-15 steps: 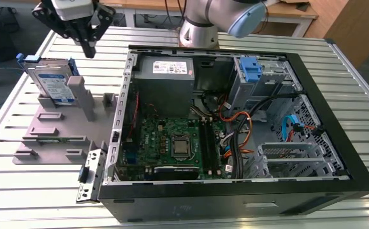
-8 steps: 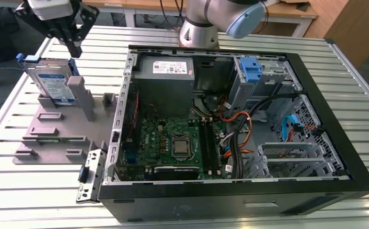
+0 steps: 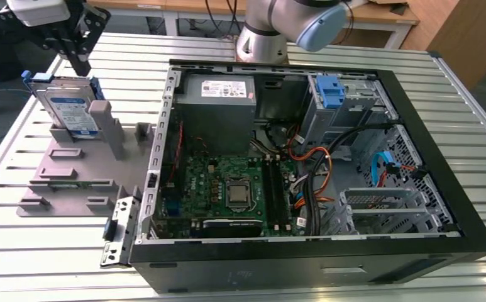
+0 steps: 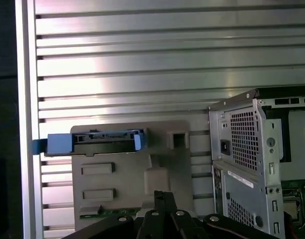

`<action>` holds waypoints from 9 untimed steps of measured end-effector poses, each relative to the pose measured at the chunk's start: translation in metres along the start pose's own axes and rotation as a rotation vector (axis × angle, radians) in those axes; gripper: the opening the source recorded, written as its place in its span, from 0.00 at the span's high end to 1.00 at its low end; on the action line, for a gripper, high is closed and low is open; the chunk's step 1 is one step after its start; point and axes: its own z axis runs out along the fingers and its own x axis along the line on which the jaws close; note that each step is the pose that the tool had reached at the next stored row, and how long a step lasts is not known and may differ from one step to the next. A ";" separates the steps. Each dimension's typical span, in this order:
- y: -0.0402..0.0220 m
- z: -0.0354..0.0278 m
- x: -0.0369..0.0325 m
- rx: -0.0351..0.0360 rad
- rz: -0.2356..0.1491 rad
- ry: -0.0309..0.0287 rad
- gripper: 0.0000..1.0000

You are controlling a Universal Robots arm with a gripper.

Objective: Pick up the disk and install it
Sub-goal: 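Reach for the disk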

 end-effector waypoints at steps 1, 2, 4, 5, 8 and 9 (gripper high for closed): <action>0.0002 0.0001 0.0032 -0.0001 0.000 -0.0001 0.89; 0.0005 0.0002 0.0065 0.0000 0.000 0.0000 0.89; 0.0016 0.0005 0.0132 0.0000 0.000 0.0000 0.89; 0.0024 0.0007 0.0162 0.0001 0.000 0.0001 0.89; 0.0056 0.0017 0.0249 0.0000 0.001 0.0000 0.89; 0.0072 0.0022 0.0272 -0.0001 0.001 -0.0002 0.89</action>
